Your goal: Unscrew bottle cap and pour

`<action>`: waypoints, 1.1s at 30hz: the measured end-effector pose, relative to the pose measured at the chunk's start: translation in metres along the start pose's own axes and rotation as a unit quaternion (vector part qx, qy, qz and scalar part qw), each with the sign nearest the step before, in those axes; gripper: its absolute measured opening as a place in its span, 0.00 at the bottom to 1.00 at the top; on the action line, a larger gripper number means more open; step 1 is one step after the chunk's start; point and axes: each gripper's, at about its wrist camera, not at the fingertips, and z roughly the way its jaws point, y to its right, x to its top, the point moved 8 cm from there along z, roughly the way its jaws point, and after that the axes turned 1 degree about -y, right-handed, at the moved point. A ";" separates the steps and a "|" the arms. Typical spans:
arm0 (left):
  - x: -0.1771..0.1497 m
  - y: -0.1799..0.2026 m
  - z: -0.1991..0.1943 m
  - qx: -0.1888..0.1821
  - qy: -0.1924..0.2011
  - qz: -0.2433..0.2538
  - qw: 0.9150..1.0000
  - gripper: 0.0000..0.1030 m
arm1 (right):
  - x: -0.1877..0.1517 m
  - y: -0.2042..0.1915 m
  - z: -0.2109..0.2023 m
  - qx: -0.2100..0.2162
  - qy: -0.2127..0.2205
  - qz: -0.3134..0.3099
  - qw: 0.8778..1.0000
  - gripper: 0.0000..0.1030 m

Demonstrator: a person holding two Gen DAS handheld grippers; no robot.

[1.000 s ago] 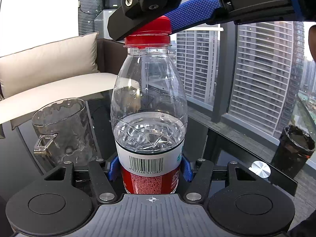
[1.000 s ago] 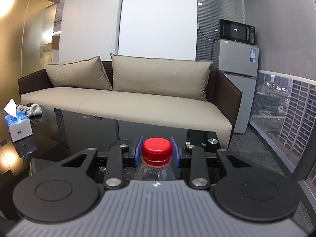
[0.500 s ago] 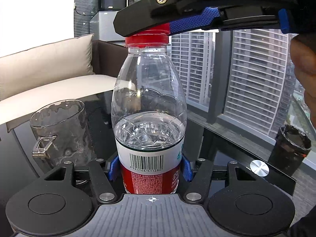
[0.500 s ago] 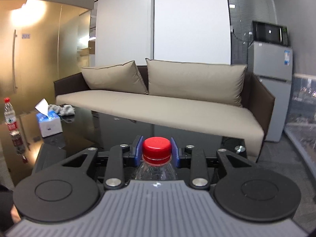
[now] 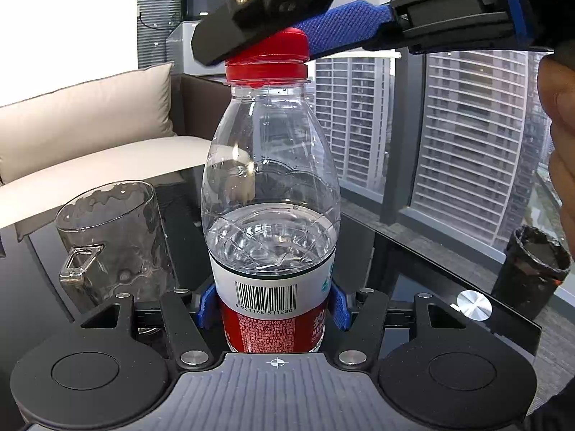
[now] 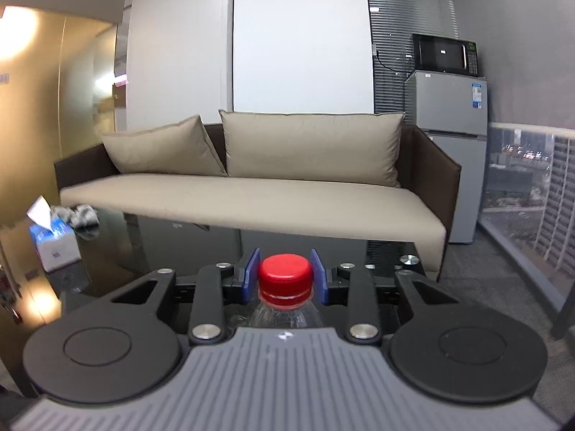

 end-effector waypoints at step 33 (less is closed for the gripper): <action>0.004 -0.010 0.008 -0.008 0.001 0.006 1.000 0.54 | -0.001 0.030 0.005 0.136 0.020 0.003 0.990 0.31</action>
